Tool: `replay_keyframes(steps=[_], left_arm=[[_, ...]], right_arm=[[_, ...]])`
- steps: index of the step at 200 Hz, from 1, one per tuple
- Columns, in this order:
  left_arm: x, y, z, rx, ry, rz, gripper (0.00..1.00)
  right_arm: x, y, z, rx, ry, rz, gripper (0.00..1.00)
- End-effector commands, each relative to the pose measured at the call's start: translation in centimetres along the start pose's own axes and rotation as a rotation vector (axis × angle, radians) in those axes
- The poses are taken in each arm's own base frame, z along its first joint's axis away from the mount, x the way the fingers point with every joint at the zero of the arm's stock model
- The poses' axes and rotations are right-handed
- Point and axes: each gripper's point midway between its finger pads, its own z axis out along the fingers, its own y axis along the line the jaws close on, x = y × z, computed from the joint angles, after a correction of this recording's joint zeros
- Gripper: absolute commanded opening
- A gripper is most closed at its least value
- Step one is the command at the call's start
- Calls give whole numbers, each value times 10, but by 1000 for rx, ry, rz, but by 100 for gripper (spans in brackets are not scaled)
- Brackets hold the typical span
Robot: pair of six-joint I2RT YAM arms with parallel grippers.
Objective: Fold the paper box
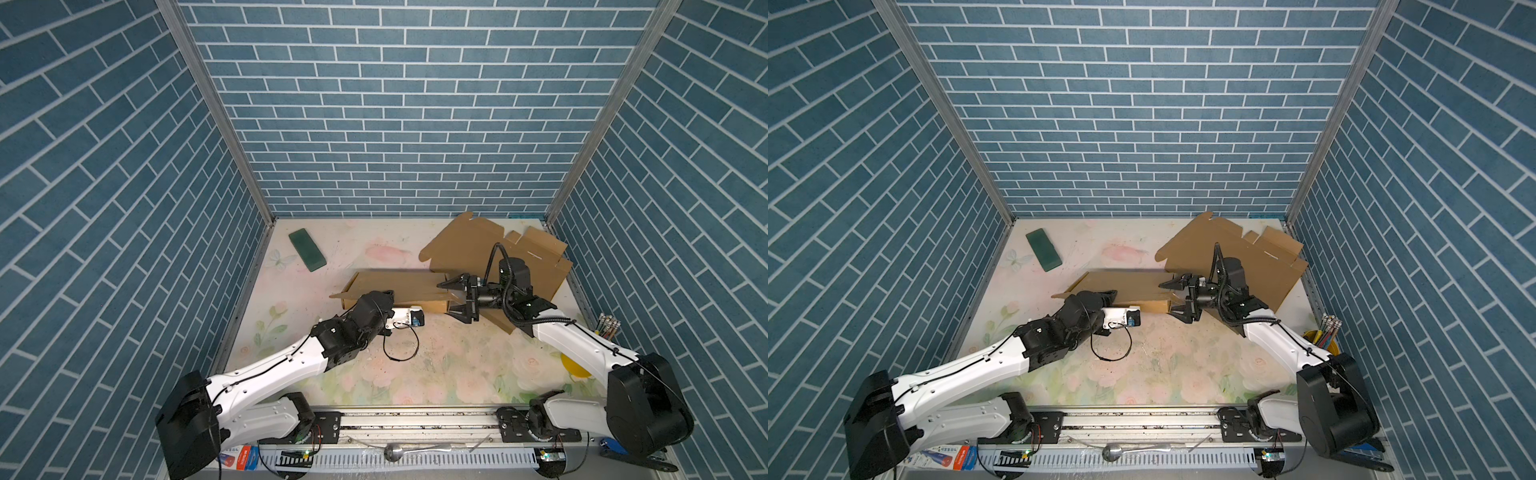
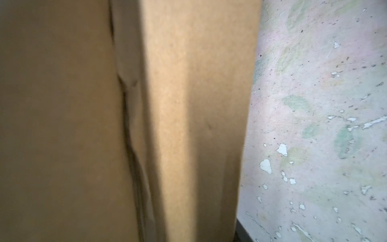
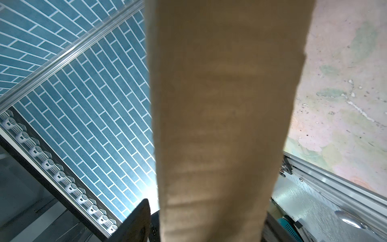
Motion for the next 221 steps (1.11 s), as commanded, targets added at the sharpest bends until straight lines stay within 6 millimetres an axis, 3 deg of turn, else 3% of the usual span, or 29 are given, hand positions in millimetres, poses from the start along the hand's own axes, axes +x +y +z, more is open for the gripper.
replay_keyframes(steps=[1, 39, 60, 87, 109, 132, 166, 221], left_arm=[[12, -16, -5, 99, 70, -57, 41], [22, -43, -13, 301, 142, -168, 40], [23, -56, -21, 490, 174, -276, 40], [20, -55, -27, 682, 198, -409, 42], [18, -61, -18, 797, 241, -441, 40], [21, -68, -5, 870, 291, -458, 36], [25, -64, 13, 878, 307, -476, 34], [22, -62, 20, 880, 292, -463, 34]], right_arm=[[4, 17, -20, -30, -24, -119, 74], [2, 8, -53, 109, -136, -329, 75], [-2, 5, -79, 308, -272, -606, 74], [1, 6, -97, 494, -381, -986, 67], [11, 12, -87, 529, -352, -1205, 59], [11, 11, -69, 608, -261, -1304, 54], [-10, 5, -42, 626, -205, -1250, 61], [-35, 26, -9, 511, -231, -1184, 67]])
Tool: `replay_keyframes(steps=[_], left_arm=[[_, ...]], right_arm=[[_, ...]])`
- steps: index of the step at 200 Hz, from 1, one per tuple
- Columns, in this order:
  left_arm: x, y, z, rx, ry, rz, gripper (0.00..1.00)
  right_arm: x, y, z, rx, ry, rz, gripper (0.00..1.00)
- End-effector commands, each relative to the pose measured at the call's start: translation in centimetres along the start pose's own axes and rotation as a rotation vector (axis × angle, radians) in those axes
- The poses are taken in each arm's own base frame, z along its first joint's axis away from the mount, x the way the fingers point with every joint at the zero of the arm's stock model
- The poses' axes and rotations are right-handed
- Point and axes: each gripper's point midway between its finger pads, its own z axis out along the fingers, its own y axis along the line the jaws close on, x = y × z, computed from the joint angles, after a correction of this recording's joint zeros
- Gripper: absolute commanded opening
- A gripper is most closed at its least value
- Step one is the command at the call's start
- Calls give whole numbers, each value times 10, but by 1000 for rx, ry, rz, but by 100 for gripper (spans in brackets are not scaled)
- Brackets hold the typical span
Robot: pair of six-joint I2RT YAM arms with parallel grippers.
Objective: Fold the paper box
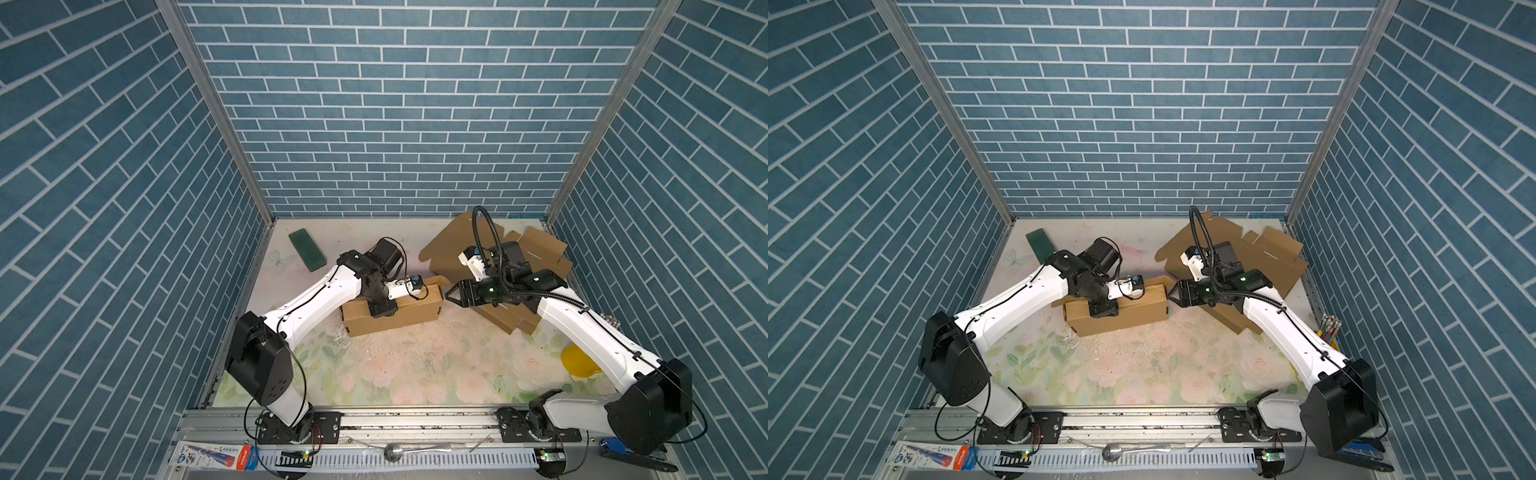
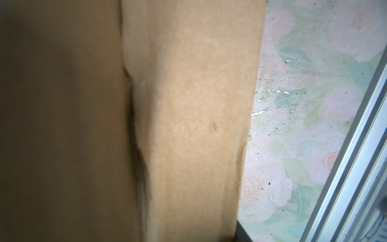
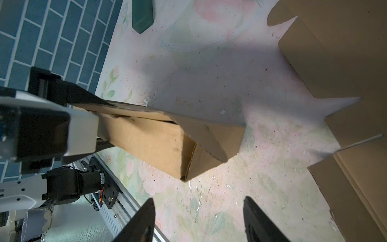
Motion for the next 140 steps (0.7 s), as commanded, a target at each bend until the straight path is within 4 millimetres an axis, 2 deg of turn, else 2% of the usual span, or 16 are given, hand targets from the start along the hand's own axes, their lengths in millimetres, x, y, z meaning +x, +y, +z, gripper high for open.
replay_keyframes(steps=[1, 21, 49, 84, 105, 125, 140], left_arm=[[17, -19, 22, 121, 76, -22, 34], [15, -17, 24, 124, 80, -21, 33], [15, -14, 26, 124, 79, -23, 33], [16, -9, 30, 128, 78, -31, 32], [16, -5, 34, 130, 81, -37, 32], [17, -3, 36, 133, 84, -43, 31], [18, -2, 37, 132, 85, -44, 31]], right_arm=[[-32, 14, 1, -54, -79, -18, 67], [-36, 16, 11, -83, -62, -10, 68], [-32, 7, 27, -61, -25, -1, 64], [-18, -22, 40, 76, 46, -7, 47], [-23, -13, 33, 55, 30, -46, 49], [-32, -2, 15, 56, 1, -121, 55], [-37, 0, -1, 90, -10, -198, 56]])
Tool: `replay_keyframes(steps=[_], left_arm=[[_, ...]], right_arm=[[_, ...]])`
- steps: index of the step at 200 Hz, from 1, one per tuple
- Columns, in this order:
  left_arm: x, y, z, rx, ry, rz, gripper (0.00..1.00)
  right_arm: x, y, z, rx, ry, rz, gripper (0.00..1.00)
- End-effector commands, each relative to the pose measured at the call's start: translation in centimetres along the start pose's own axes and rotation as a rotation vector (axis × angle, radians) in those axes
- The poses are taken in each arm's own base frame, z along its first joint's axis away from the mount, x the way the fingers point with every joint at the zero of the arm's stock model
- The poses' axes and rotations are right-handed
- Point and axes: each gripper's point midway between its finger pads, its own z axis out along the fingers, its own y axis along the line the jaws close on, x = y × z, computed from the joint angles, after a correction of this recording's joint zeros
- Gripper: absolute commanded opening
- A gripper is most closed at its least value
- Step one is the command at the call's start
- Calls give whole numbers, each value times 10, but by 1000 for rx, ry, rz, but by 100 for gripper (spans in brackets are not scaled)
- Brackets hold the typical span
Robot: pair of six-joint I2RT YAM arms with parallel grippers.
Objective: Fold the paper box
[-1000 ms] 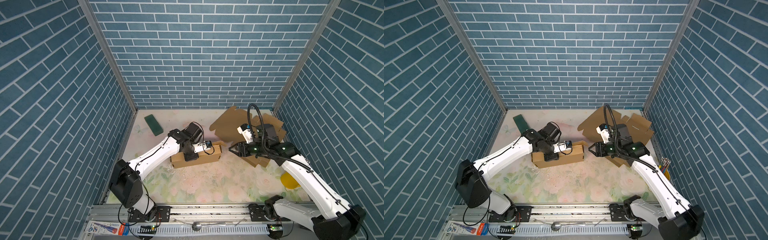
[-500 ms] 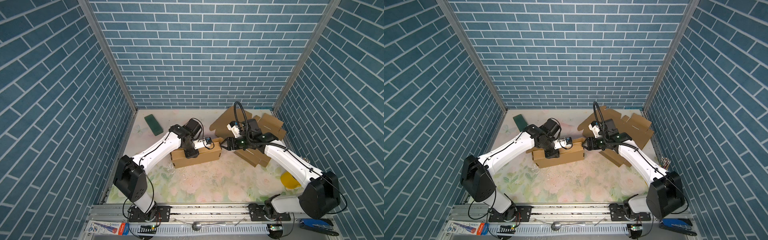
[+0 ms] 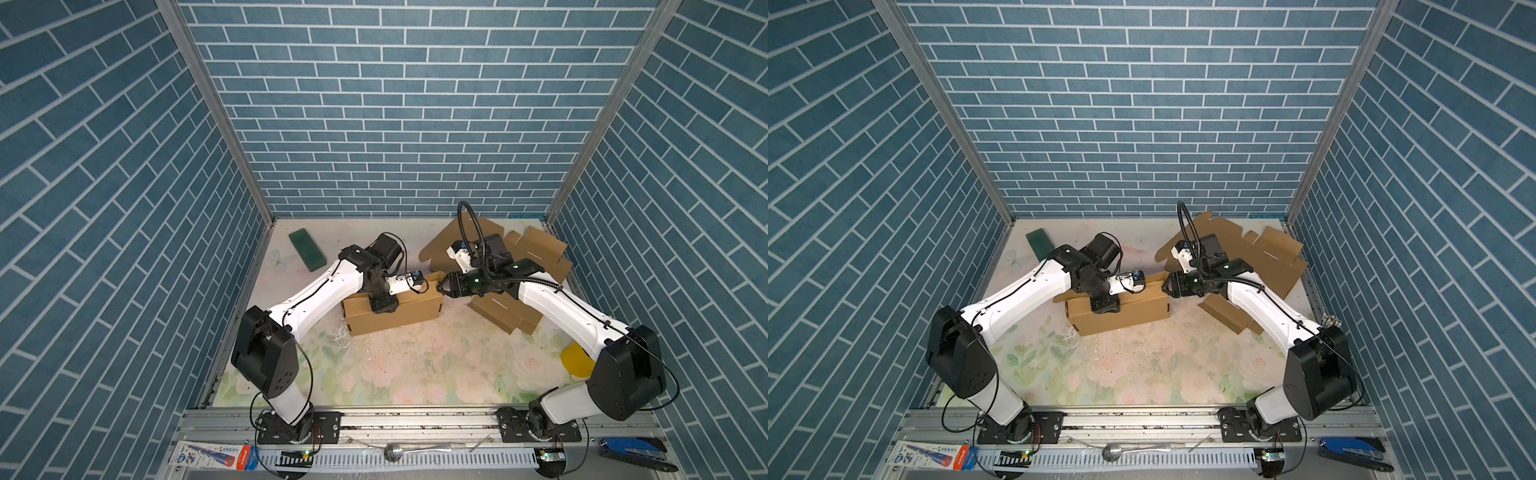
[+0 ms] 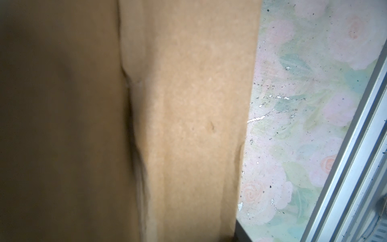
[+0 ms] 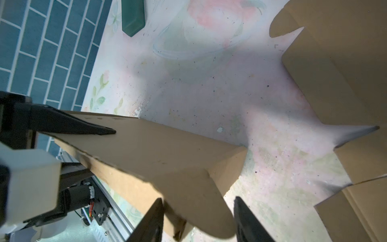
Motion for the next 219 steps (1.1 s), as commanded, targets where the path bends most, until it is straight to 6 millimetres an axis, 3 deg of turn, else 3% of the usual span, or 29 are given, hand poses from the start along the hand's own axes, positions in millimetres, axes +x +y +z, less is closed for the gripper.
replay_keyframes(steps=[1, 25, 125, 150, 179, 219], left_arm=[[23, -12, 36, 110, 93, -33, 30], [23, -9, 36, 106, 89, -33, 30], [22, -8, 37, 107, 93, -35, 28], [22, -7, 38, 110, 94, -37, 27], [21, -7, 38, 110, 94, -37, 27], [22, -7, 39, 110, 95, -40, 26]], right_arm=[[-17, 9, -34, 59, -46, -169, 56], [-19, 6, -46, 141, -23, -268, 53], [-27, 3, -22, 214, 80, -403, 32], [-30, 4, -20, 209, 82, -402, 21], [-32, 21, -19, 142, 76, -375, 6], [-36, 25, -22, 135, 60, -294, 0]])
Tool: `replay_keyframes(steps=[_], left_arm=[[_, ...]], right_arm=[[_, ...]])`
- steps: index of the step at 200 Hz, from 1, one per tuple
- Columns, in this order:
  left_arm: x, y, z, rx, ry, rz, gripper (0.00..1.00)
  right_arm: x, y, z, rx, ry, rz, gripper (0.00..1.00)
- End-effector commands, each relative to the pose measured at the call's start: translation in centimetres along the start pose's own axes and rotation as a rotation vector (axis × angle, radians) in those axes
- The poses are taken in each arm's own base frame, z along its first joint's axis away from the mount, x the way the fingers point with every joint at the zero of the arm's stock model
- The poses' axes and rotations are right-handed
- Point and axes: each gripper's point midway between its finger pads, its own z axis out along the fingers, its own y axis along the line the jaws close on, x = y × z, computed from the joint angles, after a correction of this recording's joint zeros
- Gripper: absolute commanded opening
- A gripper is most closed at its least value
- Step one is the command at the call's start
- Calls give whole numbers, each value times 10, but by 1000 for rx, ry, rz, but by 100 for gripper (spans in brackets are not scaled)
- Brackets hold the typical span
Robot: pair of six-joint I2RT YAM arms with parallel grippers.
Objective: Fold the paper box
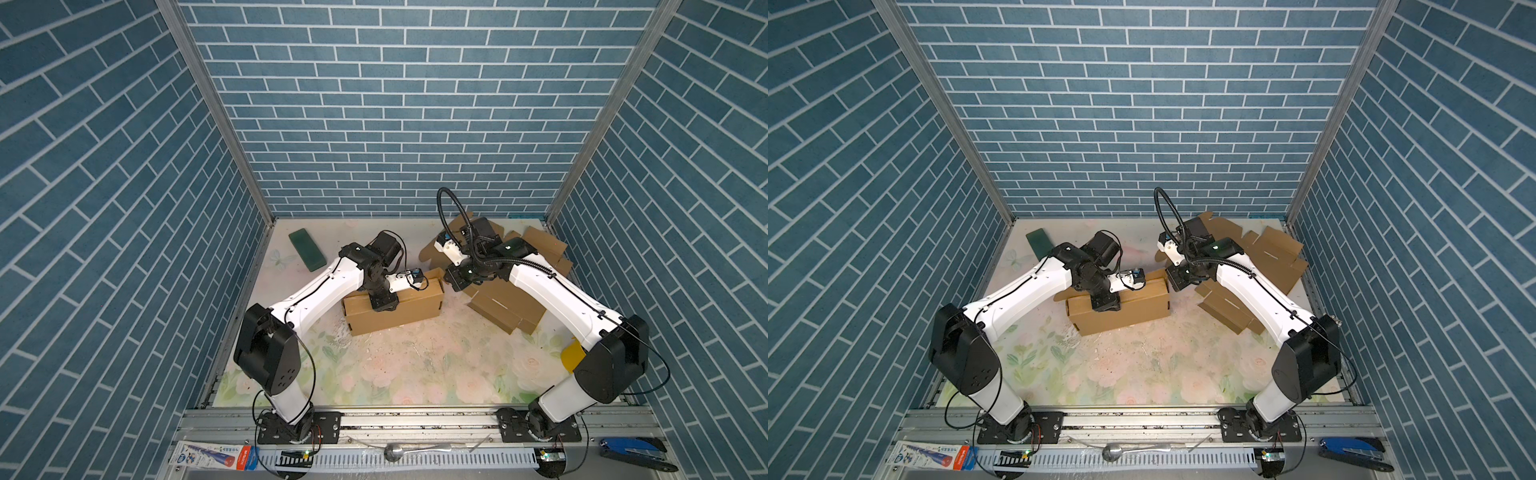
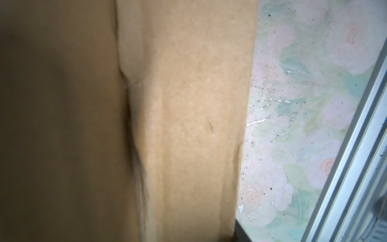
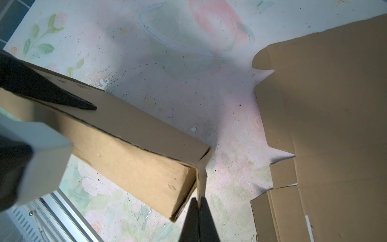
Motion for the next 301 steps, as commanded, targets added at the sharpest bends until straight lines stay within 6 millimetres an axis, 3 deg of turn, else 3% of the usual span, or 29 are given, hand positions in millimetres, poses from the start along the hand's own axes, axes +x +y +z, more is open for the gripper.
replay_keyframes(steps=[1, 89, 125, 163, 190, 241, 283, 301], left_arm=[[24, -11, 38, 102, 101, -34, 26], [23, -10, 37, 97, 94, -33, 26], [22, -10, 38, 100, 93, -35, 26], [22, -10, 37, 100, 92, -34, 26], [22, -10, 38, 99, 94, -33, 26], [21, -9, 37, 100, 95, -34, 26], [22, -9, 38, 99, 98, -30, 26], [22, -9, 39, 101, 100, -30, 26]], right_arm=[[-16, 10, -13, -39, -39, 41, 0], [-34, 27, -17, -161, -87, 295, 0], [-41, 25, -19, -220, -131, 375, 0], [-23, 10, -11, -120, -56, 338, 0], [-7, -10, -10, 18, 12, 244, 22], [-19, -11, 0, 21, -4, 160, 27], [-23, 3, 8, -52, 16, 172, 47], [-20, 6, 9, -74, 20, 192, 49]])
